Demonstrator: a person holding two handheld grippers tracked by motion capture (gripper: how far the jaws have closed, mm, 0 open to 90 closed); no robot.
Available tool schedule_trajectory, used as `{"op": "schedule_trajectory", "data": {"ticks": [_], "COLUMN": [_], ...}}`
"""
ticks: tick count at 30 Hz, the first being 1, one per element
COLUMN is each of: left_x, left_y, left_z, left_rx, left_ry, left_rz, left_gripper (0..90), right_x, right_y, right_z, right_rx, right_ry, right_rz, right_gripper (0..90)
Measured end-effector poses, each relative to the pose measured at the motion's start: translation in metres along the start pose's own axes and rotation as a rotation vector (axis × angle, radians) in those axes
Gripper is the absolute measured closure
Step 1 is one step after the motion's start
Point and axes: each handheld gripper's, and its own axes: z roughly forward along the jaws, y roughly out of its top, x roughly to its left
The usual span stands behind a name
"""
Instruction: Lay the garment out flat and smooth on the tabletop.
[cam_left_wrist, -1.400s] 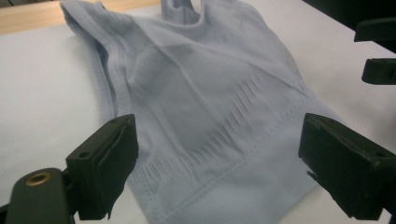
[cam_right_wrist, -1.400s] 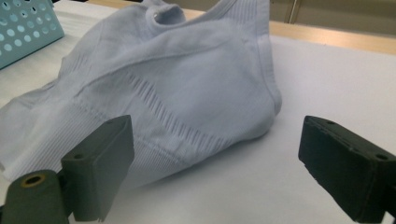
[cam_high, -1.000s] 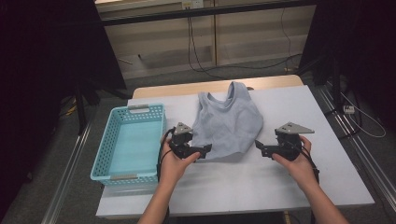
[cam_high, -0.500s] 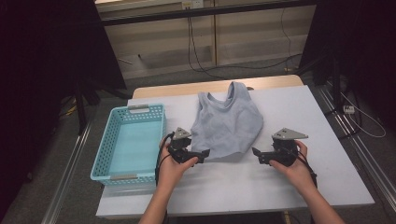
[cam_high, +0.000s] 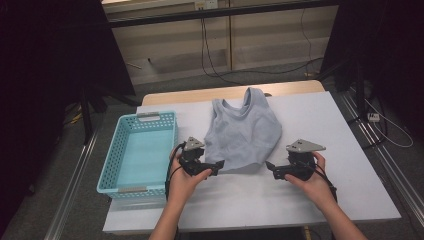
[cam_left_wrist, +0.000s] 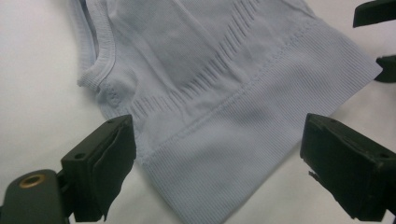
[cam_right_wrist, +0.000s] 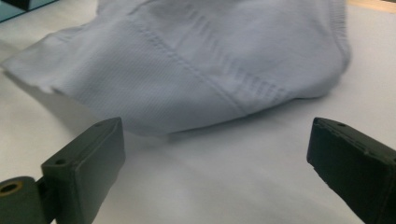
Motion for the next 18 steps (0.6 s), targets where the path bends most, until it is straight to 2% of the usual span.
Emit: {"op": "schedule_trajectory", "data": {"ticks": [3,7,11,14,18], "left_x": [0.0,-0.001,-0.003,-0.003,-0.002], "left_y": [-0.001,-0.002,-0.002,-0.004,-0.004], "left_z": [-0.001,0.0,0.0,0.0,-0.001], "left_rx": [0.004,0.005,0.014,0.011,0.017], "left_ry": [-0.001,-0.002,-0.013,-0.009,-0.006], "left_rz": [0.007,-0.004,0.006,0.002,0.005], "left_gripper": [10.9,10.9,10.9,10.8,10.8], "right_x": [0.006,0.012,0.018,0.017,0.012], "right_y": [0.0,0.0,0.0,0.0,0.0], "right_z": [0.004,0.01,0.016,0.018,0.019], "right_rx": [0.006,0.023,0.041,0.045,0.049], "right_ry": [0.01,0.029,0.034,0.009,-0.008], "right_rz": [-0.018,-0.028,-0.055,-0.058,-0.032], "right_gripper": [3.7,3.7,4.2,5.8,6.3]}}
